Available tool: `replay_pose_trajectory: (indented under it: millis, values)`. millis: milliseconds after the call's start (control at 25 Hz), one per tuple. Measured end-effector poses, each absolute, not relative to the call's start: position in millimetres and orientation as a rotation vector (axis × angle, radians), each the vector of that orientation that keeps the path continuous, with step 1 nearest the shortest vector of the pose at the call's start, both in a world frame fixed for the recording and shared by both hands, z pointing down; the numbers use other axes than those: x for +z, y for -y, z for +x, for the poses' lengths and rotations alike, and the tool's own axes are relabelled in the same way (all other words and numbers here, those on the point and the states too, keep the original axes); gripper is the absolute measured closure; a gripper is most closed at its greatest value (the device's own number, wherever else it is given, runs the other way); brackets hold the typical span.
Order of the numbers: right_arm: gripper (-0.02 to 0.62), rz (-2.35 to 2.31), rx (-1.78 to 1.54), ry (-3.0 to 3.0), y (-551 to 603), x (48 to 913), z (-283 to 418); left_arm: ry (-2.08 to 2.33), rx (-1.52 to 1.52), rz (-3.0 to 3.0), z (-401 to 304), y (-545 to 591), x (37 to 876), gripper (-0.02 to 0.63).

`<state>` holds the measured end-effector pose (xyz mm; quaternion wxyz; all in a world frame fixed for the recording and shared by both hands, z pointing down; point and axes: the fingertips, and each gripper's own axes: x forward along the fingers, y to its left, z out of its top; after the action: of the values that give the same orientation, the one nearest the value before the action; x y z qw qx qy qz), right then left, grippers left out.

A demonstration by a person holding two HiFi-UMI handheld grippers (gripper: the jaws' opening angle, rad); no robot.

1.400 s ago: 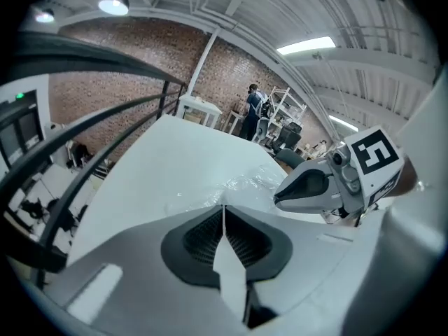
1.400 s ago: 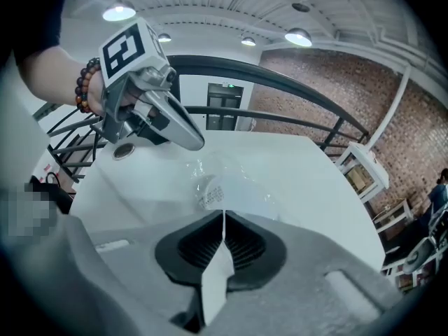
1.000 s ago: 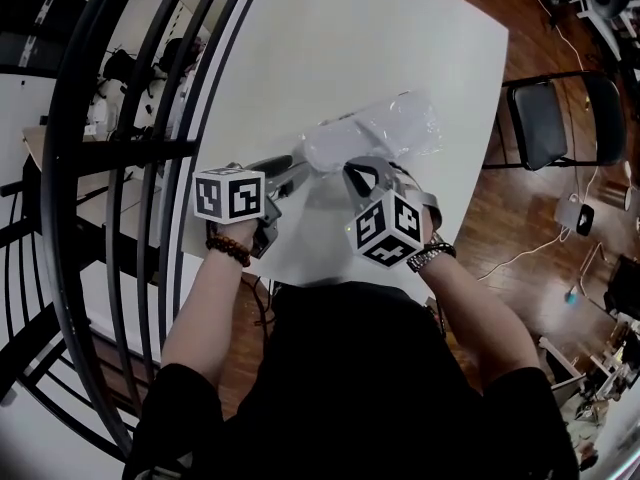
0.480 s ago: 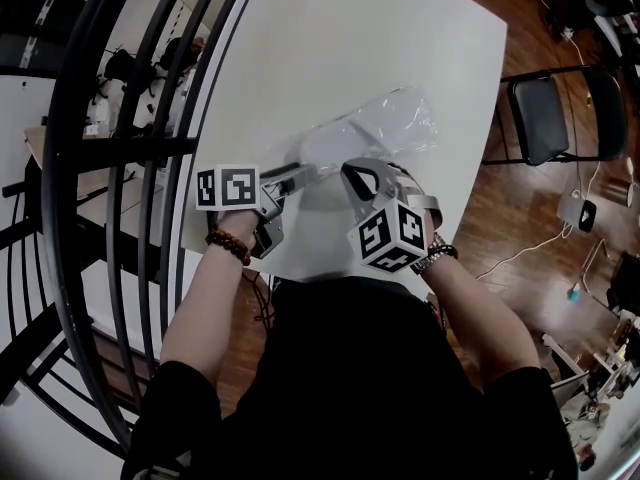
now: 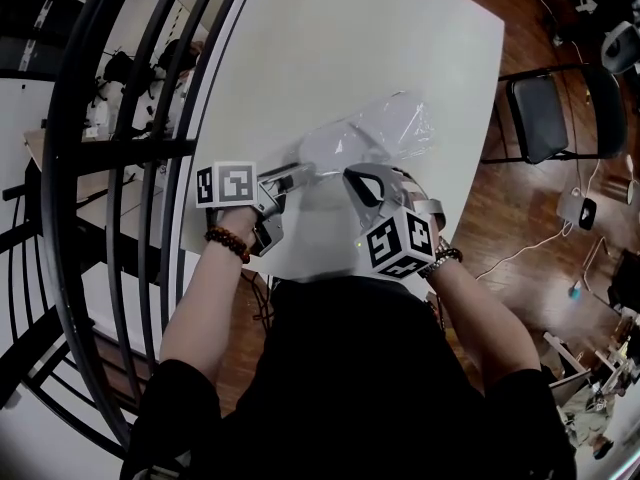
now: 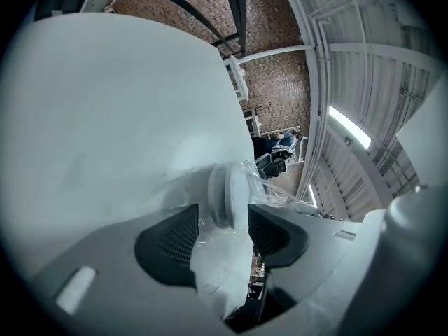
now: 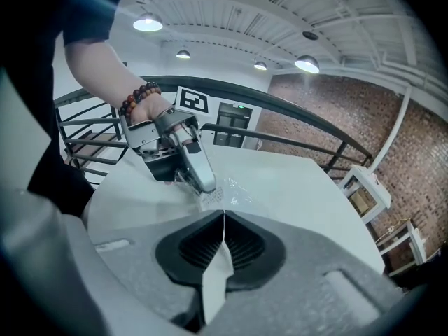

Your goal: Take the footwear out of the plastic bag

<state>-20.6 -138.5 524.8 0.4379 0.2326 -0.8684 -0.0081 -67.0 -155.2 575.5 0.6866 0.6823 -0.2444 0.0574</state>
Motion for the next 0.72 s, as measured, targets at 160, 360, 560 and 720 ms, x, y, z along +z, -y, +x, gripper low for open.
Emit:
replay_pose_trajectory:
  millis: [160,360,560,720]
  values:
    - [0.6,0.559,-0.025,2.166,135,526,-22,0.535,0.121,1.548,-64,158,573,0.372]
    - [0.566,0.511,0.026,2.163,128,533,-22,0.554,0.14,1.599,-64,158,572,0.505]
    - [0.471,0.526,0.128,2.2,128,532,-13,0.533,0.121,1.633,-65,160,564,0.52]
    - [0.446,0.61,0.22,2.229,143,526,13,0.515,0.1,1.644,-66,161,560,0.526]
